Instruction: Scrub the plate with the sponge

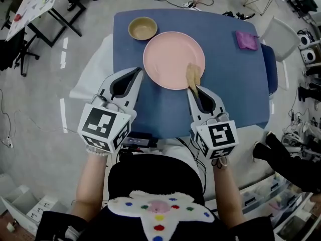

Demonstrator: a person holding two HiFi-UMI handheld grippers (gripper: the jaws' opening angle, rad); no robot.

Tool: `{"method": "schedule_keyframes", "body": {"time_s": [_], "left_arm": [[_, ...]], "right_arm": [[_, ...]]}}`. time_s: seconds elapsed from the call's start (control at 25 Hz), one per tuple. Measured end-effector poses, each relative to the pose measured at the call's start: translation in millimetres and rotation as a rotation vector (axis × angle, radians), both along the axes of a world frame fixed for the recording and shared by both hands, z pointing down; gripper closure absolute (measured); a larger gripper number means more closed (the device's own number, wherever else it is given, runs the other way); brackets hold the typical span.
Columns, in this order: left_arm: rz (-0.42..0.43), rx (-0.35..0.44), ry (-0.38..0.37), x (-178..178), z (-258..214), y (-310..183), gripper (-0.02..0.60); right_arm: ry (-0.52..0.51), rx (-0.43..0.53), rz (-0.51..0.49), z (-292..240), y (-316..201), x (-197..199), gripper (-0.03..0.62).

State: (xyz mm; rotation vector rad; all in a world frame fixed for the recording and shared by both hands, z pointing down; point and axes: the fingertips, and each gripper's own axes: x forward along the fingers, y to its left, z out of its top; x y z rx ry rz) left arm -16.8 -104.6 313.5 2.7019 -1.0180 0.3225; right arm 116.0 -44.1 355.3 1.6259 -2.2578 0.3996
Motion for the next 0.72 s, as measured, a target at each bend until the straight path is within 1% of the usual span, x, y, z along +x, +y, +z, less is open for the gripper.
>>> {"method": "schedule_keyframes", "body": {"time_s": [0.28,0.52,0.72], "left_arm": [[0.017,0.008,-0.001,-8.4,-5.1,11.2,0.571],[0.007,0.002,0.004,-12.0,-4.2,14.0,0.571],[0.013,0.000,0.010,-10.4,-3.7,15.9,0.571]], "right_arm": [[-0.003,0.059,0.035,-23.7,8.5,-2.3,0.556],[0.018,0.071,0.035,-32.8,19.0,-4.2,0.557],[0.021,0.064,0.051,-28.7,22.5,-1.9,0.557]]}}
